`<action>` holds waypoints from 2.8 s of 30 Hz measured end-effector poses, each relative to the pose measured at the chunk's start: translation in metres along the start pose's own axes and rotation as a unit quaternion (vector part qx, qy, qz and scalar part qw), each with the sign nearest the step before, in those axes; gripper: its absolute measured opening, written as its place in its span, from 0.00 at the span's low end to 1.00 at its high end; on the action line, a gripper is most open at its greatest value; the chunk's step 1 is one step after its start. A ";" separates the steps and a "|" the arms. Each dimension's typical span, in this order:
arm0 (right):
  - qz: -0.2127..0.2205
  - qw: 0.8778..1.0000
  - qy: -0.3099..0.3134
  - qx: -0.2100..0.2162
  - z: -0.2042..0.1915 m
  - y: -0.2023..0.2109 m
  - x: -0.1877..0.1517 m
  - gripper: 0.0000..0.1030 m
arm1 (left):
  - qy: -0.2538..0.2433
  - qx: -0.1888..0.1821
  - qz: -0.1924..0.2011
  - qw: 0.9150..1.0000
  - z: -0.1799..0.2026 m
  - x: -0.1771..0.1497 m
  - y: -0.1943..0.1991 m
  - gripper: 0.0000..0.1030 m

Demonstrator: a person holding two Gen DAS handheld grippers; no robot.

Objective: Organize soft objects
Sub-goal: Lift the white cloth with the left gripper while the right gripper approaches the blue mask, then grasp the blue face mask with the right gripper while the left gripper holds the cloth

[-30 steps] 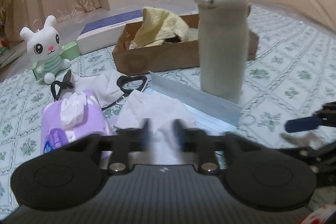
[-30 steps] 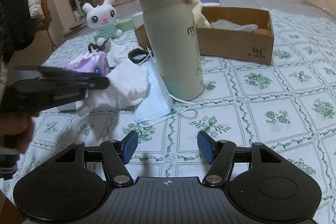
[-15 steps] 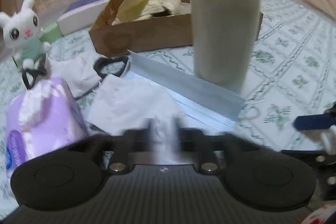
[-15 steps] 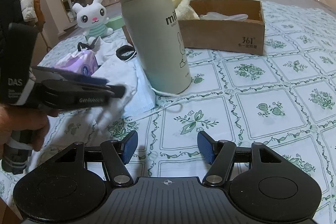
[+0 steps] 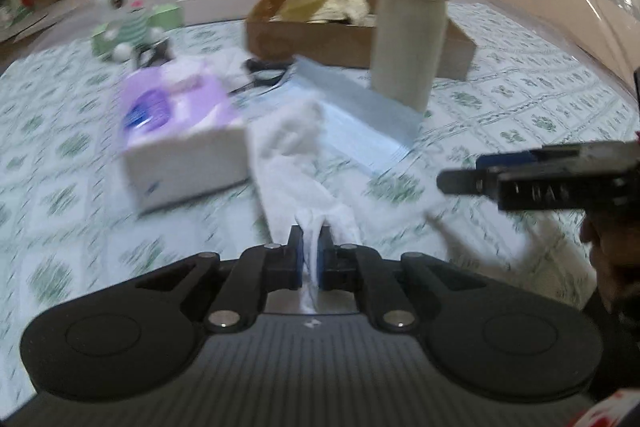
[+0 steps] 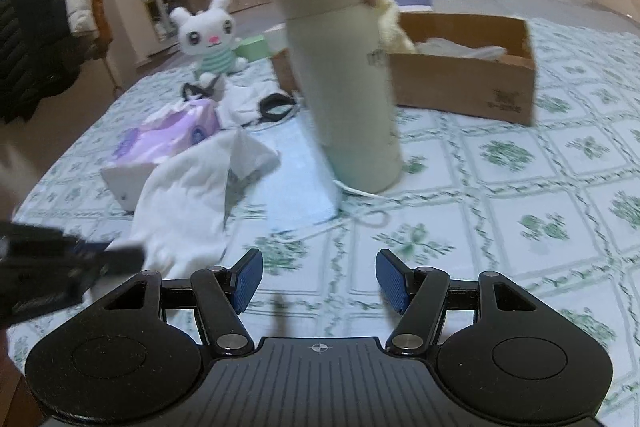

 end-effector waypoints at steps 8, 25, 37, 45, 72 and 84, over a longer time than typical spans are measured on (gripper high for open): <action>0.003 0.999 0.041 0.013 -0.022 -0.020 0.013 0.61 | 0.029 0.030 0.027 0.999 -0.039 -0.006 0.038 0.05; -0.028 0.985 0.169 -0.030 -0.052 -0.085 0.027 0.04 | 0.052 0.029 0.029 0.998 -0.056 -0.015 0.022 0.26; -0.077 0.989 0.119 0.033 -0.057 -0.001 -0.024 0.04 | 0.056 0.020 0.042 0.997 -0.045 -0.017 0.028 0.53; -0.060 0.988 0.135 0.052 -0.065 0.022 -0.032 0.56 | 0.046 0.041 0.032 0.998 -0.032 -0.017 0.012 0.66; -0.025 0.994 0.105 0.031 -0.033 0.021 -0.016 0.57 | 0.001 0.047 0.099 0.994 -0.017 0.019 0.073 0.13; -0.056 0.987 0.149 0.014 -0.032 -0.025 -0.008 0.81 | 0.010 0.022 0.096 0.995 -0.005 0.024 0.068 0.13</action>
Point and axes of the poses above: each gripper's, at about its wrist camera, not at the fingertips, and y roughly against the way its jaws point, z to its right, x to its top, the point moved 4 cm from there along -y, roughly the way its jaws point, and after that the axes turned 15 degrees about y, right-handed, at the moved point
